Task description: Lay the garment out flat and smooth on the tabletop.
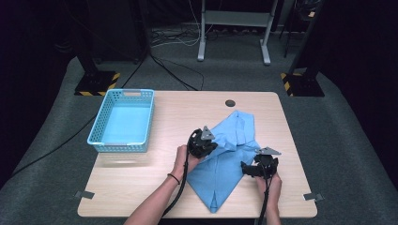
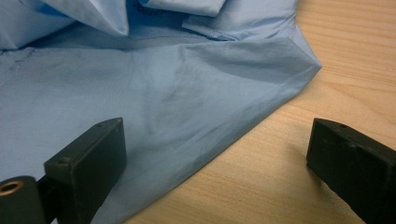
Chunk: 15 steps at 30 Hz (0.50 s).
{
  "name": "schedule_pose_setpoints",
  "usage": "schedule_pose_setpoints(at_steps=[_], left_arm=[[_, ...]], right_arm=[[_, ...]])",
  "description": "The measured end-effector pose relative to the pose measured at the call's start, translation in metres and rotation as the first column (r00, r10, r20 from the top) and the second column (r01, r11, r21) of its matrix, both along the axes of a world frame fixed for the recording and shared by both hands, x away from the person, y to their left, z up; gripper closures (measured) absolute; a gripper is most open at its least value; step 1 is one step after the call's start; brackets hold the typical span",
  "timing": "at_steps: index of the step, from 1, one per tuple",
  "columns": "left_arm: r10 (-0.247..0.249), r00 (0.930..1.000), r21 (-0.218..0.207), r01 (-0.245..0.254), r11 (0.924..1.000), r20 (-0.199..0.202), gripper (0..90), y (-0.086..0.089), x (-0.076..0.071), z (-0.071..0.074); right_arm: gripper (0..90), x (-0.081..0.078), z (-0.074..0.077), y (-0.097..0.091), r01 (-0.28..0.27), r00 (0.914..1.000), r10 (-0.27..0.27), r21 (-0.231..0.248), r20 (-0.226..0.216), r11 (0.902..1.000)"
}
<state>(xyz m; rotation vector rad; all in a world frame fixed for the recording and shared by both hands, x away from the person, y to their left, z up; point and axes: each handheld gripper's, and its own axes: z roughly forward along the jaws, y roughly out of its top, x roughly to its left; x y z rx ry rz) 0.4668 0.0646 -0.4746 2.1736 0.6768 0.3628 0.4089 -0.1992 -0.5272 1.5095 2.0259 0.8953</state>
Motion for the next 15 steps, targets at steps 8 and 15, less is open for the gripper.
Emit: schedule_pose_setpoints(at_steps=[8, 15], left_arm=[[0.066, 0.9978, -0.043, -0.065, 0.997, 0.01, 88.6, 0.019, 0.015, 0.01], [0.132, 0.9908, -0.041, -0.131, 0.9906, 0.031, 88.6, 0.034, 0.036, 0.021]], right_arm=[[4.2, 0.0, 0.0, 0.0, 0.001, 1.0, -0.001, -0.001, 0.0, 1.0], [4.2, 0.0, 0.0, 0.0, 0.001, 1.0, -0.001, -0.001, 0.0, 1.0]])
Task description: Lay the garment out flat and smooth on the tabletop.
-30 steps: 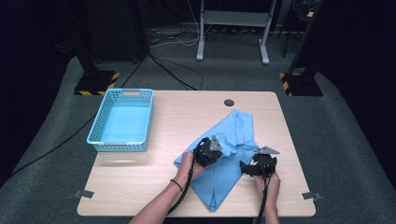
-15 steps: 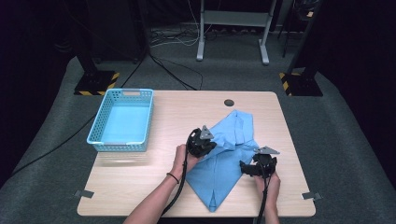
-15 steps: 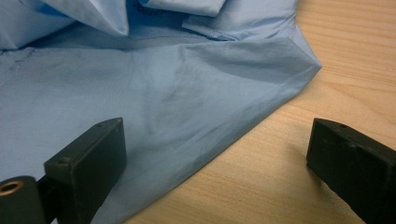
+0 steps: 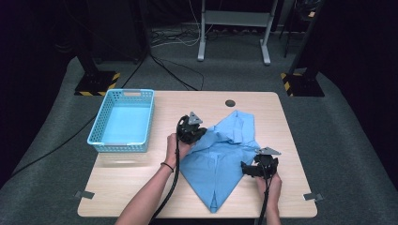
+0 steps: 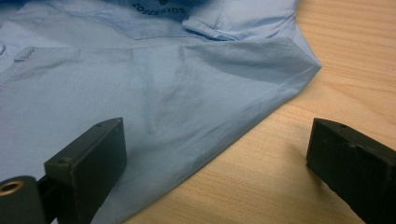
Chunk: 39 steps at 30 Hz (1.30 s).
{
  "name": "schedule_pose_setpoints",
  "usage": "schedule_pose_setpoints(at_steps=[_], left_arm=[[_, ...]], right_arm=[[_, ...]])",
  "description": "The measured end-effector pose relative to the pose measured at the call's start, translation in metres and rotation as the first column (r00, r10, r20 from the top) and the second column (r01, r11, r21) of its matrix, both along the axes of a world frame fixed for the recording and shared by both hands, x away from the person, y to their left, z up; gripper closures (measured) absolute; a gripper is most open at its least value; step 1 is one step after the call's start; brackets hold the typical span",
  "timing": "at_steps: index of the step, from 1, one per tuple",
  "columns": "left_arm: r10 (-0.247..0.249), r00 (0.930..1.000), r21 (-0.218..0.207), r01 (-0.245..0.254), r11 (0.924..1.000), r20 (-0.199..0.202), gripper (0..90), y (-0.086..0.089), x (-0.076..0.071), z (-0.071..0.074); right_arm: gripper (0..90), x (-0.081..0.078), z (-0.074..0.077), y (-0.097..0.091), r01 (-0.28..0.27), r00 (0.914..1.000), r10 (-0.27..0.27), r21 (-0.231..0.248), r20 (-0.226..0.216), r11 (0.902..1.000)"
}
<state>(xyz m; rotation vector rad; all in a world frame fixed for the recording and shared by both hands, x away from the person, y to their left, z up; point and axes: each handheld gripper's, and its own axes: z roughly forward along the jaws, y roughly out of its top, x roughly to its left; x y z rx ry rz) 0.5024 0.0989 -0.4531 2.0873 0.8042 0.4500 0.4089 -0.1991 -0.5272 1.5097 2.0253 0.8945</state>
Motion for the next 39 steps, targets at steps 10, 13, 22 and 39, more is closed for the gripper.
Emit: schedule_pose_setpoints(at_steps=[10, 13, 22, 39], left_arm=[[0.121, 0.9925, 0.022, -0.121, 0.9924, -0.012, 88.5, 0.021, 0.027, -0.001], [0.189, 0.9818, 0.036, -0.188, 0.9815, -0.019, 88.5, 0.029, 0.035, -0.005], [0.328, 0.9443, 0.092, -0.324, 0.9415, -0.027, 88.3, 0.047, 0.05, -0.019], [0.49, 0.8696, 0.167, -0.476, 0.8638, -0.059, 86.2, 0.059, 0.058, -0.044]], right_arm=[[4.2, 0.0, 0.0, 0.0, 0.001, 1.0, -0.001, 0.0, 0.0, 1.0], [4.2, 0.0, 0.0, 0.0, 0.0, 1.0, 0.0, 0.0, 0.0, 1.0], [4.2, 0.0, 0.0, 0.0, 0.0, 1.0, 0.0, 0.0, 0.0, 1.0], [4.2, 0.0, 0.0, 0.001, -0.001, 1.0, 0.001, -0.003, 0.0, 1.0]])
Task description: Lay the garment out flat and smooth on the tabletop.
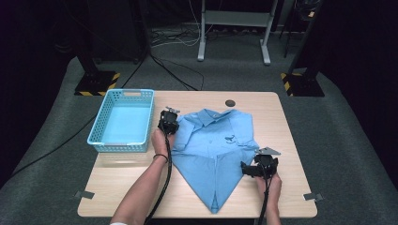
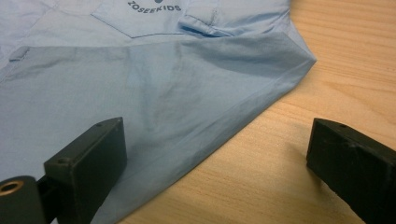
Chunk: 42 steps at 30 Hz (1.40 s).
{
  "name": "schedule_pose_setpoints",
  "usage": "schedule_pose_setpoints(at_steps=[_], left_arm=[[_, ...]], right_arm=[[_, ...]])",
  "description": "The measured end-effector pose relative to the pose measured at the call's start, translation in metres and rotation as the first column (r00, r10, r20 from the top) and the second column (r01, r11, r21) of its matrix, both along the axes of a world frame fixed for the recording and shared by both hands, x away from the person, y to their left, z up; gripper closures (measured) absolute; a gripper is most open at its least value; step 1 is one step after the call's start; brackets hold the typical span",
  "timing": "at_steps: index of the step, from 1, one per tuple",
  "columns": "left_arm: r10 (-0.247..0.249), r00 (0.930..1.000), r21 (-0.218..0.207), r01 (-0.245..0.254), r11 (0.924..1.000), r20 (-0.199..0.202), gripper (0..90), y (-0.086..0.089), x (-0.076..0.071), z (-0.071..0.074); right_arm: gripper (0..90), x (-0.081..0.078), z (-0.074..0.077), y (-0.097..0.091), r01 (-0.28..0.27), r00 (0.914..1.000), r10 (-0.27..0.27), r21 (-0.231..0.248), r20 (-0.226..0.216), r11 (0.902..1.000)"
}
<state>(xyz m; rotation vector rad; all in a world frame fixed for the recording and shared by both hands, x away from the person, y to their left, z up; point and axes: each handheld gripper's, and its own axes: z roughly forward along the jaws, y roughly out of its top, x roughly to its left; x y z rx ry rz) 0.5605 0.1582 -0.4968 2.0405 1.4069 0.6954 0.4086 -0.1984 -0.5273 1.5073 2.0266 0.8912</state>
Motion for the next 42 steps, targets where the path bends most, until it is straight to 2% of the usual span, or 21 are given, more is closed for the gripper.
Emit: schedule_pose_setpoints(at_steps=[3, 8, 10, 11, 12, 13, 15, 18, 21, 25, 28, 30, 32, 34, 37, 40, 41, 42], left_arm=[[0.013, 0.9999, 0.021, -0.013, 0.9997, -0.002, 83.9, -0.001, 0.0, -0.002], [0.019, 0.9998, 0.024, -0.019, 0.9995, -0.01, 78.2, 0.0, -0.001, -0.004], [0.016, 0.9998, 0.021, -0.015, 0.9997, -0.013, 66.0, 0.0, -0.002, -0.005], [0.008, 0.9996, 0.001, -0.008, 1.0, -0.027, 60.3, -0.001, -0.002, -0.005], [0.008, 0.9996, 0.001, -0.008, 1.0, -0.027, 52.4, -0.001, -0.002, -0.005], [0.003, 0.9994, -0.007, -0.003, 1.0, -0.035, 52.4, -0.002, -0.003, -0.005], [-0.009, 0.9991, -0.024, 0.008, 0.9997, -0.043, 35.8, -0.005, -0.006, -0.004], [-0.067, 0.9969, -0.06, 0.064, 0.9961, -0.04, 24.5, -0.011, -0.014, -0.001], [-0.121, 0.9926, -0.096, 0.119, 0.9882, -0.01, 17.8, -0.018, -0.026, 0.003], [-0.188, 0.982, -0.128, 0.188, 0.9737, 0.013, 11.9, -0.026, -0.043, 0.004], [-0.243, 0.97, -0.142, 0.239, 0.9606, -0.012, 8.4, -0.034, -0.054, -0.001], [-0.268, 0.9631, -0.144, 0.262, 0.9541, -0.022, 7.4, -0.037, -0.061, -0.007], [-0.282, 0.959, -0.143, 0.275, 0.9506, -0.028, 5.5, -0.04, -0.066, -0.012], [-0.295, 0.9546, -0.156, 0.285, 0.9458, -0.044, 4.5, -0.042, -0.07, -0.018], [-0.304, 0.9513, -0.151, 0.293, 0.944, -0.052, 3.3, -0.045, -0.075, -0.024], [-0.308, 0.9505, -0.133, 0.3, 0.9447, -0.043, 2.4, -0.047, -0.079, -0.025], [-0.311, 0.9497, -0.122, 0.305, 0.9446, -0.036, 2.2, -0.047, -0.08, -0.026], [-0.31, 0.9504, -0.084, 0.306, 0.9482, -0.029, 2.3, -0.05, -0.085, -0.028]], right_arm=[[4.4, 0.0, 0.0, 0.0, 0.001, 1.0, -0.001, 0.001, 0.0, 1.0], [4.4, 0.0, 0.0, 0.0, 0.0, 1.0, 0.0, 0.0, 0.001, 1.0], [4.4, 0.0, 0.0, 0.0, 0.0, 1.0, 0.0, 0.0, 0.001, 1.0], [4.6, 0.0, 0.0, 0.0, 0.001, 1.0, -0.001, 0.001, 0.0, 1.0], [4.6, 0.0, 0.0, 0.0, 0.001, 1.0, -0.001, 0.001, 0.0, 1.0], [4.7, 0.0, 0.0, 0.0, 0.002, 1.0, -0.002, 0.002, 0.001, 1.0], [4.7, 0.0, 0.0, 0.0, 0.001, 1.0, -0.001, 0.002, 0.001, 1.0], [4.7, 0.0, 0.0, 0.0, 0.001, 1.0, -0.001, 0.004, 0.001, 1.0], [3.7, 0.0, 0.0, -0.002, 0.001, 1.0, -0.001, 0.013, 0.0, 0.9999], [2.0, 0.0, 0.001, -0.003, 0.012, 0.9998, -0.013, 0.031, 0.018, 0.9994], [1.3, 0.004, 0.002, -0.001, -0.009, 0.9993, 0.008, 0.021, 0.036, 0.9997], [1.0, 0.009, 0.002, 0.004, -0.029, 0.998, 0.03, -0.016, 0.055, 0.9994], [0.2, 0.014, 0.001, 0.007, -0.053, 0.998, 0.054, -0.038, 0.032, 0.9979], [0.1, 0.017, 0.001, 0.008, -0.061, 0.9977, 0.062, -0.036, 0.026, 0.9975], [0.0, 0.018, 0.0, 0.008, -0.065, 0.9978, 0.066, -0.037, 0.007, 0.9972], [0.0, 0.019, 0.0, 0.007, -0.061, 0.9981, 0.061, -0.015, -0.011, 0.998], [0.0, 0.019, 0.0, 0.007, -0.056, 0.9984, 0.056, -0.015, -0.011, 0.9983], [0.0, 0.018, 0.0, 0.008, -0.046, 0.9989, 0.046, -0.018, -0.008, 0.9988]])
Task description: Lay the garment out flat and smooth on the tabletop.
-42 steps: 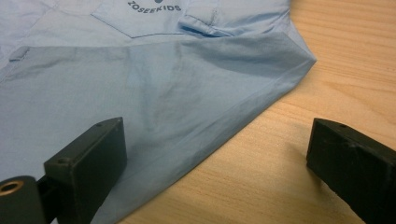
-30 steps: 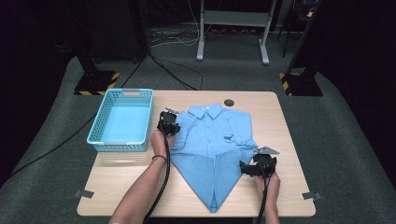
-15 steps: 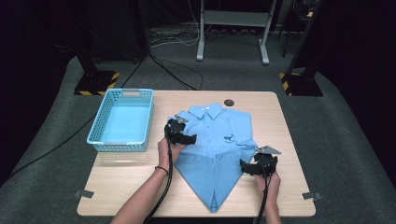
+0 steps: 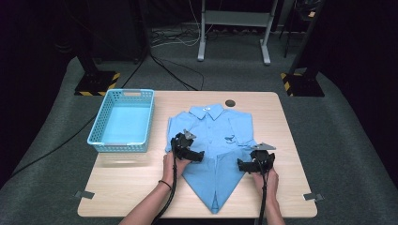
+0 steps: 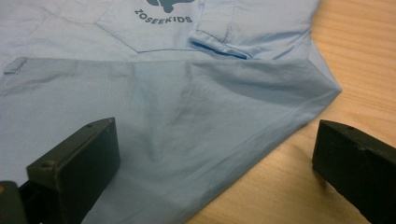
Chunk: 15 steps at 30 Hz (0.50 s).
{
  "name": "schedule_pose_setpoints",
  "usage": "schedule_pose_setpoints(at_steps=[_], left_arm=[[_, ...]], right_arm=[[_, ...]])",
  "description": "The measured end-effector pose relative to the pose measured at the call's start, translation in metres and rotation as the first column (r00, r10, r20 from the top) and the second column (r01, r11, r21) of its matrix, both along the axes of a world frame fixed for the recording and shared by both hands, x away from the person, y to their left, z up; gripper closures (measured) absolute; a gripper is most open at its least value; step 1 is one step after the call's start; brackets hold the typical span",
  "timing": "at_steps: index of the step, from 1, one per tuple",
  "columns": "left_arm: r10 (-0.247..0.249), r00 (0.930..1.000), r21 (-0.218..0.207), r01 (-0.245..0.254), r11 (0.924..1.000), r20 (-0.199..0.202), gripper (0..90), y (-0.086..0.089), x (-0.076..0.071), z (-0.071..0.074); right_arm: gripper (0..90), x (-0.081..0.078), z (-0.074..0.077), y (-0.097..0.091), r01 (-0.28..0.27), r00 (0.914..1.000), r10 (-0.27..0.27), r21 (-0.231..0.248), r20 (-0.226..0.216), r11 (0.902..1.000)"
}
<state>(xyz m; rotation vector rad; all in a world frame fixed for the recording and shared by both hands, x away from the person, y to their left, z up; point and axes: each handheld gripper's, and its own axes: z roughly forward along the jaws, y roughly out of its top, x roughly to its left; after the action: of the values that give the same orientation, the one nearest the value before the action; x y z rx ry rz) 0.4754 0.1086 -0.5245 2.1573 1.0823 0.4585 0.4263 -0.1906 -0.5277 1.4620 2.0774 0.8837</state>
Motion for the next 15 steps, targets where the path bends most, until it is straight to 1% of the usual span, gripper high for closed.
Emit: schedule_pose_setpoints(at_steps=[2, 4, 5, 7, 10, 11, 12, 15], left_arm=[[0.003, 1.0, 0.002, -0.003, 1.0, 0.003, 3.2, 0.0, -0.002, 0.0], [0.01, 0.9999, -0.007, -0.01, 0.9999, 0.012, 3.3, 0.001, -0.009, -0.001], [0.01, 0.9999, -0.007, -0.01, 0.9999, 0.012, 3.3, 0.001, -0.009, -0.001], [0.011, 0.9996, -0.018, -0.01, 0.9998, 0.025, 3.3, 0.003, -0.016, -0.003], [-0.001, 0.9997, -0.015, 0.001, 0.9999, 0.025, 3.3, 0.005, -0.021, -0.003], [-0.001, 0.9997, -0.015, 0.001, 0.9999, 0.025, 3.3, 0.005, -0.021, -0.003], [-0.005, 0.9997, -0.016, 0.005, 0.9999, 0.026, 3.3, 0.005, -0.024, -0.003], [-0.015, 0.9996, -0.014, 0.015, 0.9998, 0.025, 3.3, 0.006, -0.029, -0.003]], right_arm=[[0.0, -0.001, 0.0, 0.0, 0.006, 1.0, -0.006, 0.0, -0.002, 1.0], [0.0, -0.003, 0.0, 0.001, 0.015, 0.9999, -0.015, -0.004, 0.001, 0.9999], [0.0, -0.004, 0.0, 0.001, 0.017, 0.9999, -0.017, -0.001, -0.002, 0.9999], [0.0, -0.007, 0.0, 0.002, 0.021, 0.9998, -0.021, -0.004, -0.003, 0.9998], [0.0, -0.014, 0.0, 0.004, 0.018, 0.9998, -0.018, -0.008, 0.003, 0.9998], [0.0, -0.014, 0.0, 0.004, 0.018, 0.9998, -0.018, -0.008, 0.003, 0.9998], [0.1, -0.02, 0.0, 0.005, 0.015, 0.9999, -0.015, -0.014, 0.007, 0.9998], [0.0, -0.026, 0.0, 0.006, 0.013, 0.9999, -0.013, -0.016, 0.009, 0.9998]])
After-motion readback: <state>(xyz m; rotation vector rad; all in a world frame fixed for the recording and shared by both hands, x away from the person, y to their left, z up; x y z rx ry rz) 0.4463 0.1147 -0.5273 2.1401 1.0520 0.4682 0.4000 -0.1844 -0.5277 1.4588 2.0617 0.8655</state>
